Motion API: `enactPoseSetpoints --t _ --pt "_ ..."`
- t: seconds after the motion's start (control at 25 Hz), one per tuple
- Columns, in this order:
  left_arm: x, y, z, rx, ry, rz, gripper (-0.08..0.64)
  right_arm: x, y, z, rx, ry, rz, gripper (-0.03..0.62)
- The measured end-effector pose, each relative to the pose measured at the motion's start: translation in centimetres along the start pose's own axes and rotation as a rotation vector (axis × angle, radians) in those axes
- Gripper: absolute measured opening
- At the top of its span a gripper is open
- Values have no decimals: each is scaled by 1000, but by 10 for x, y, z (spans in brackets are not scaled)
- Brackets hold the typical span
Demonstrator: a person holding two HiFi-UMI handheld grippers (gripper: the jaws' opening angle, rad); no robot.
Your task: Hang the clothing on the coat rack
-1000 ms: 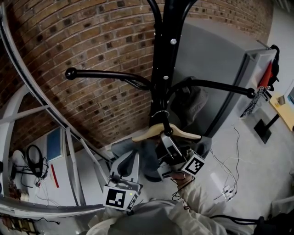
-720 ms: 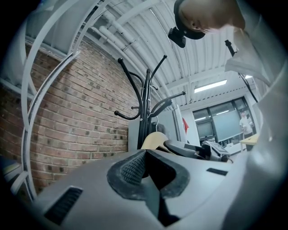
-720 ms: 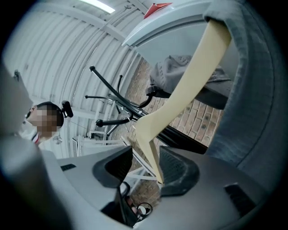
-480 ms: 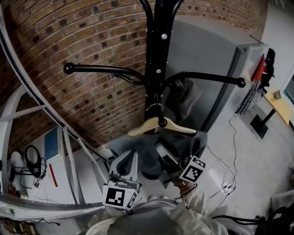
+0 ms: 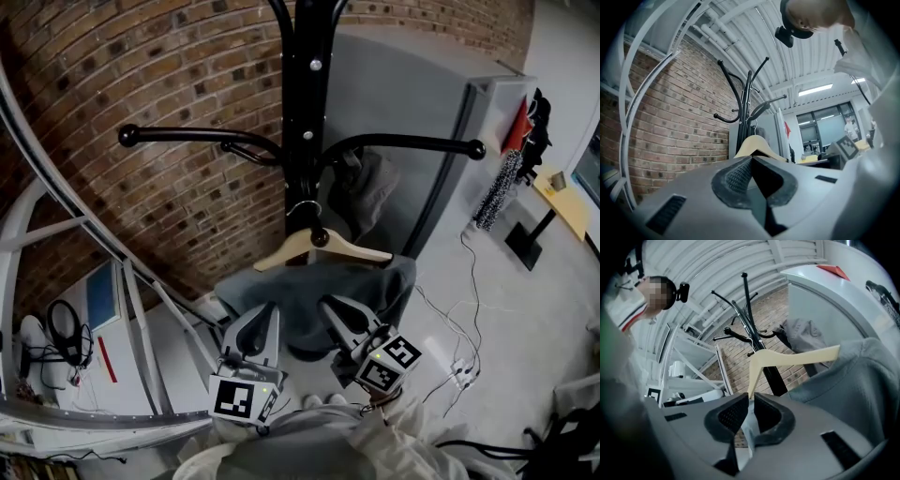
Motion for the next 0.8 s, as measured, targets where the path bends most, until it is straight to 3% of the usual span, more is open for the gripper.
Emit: enactPoseSetpoints --t 0.4,0.6,0.8 --pt "-3 -1 -3 3 -10 -5 9 13 -10 13 -74 -297 40 25" --pt "-4 2 -5 -5 -17 -16 8 18 -11 11 -117 -346 46 25" --pt "-4 8 -6 -4 -14 -15 8 20 -10 8 -101 -376 54 25"
Point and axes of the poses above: the fingertips, and each gripper's own axes: y forward along the fingers, z to its left, x out of its top, the point moved 2 cm from there along -y, backward along the fingers, and after that the axes turned 1 degree about z, right-handed, at the moved point
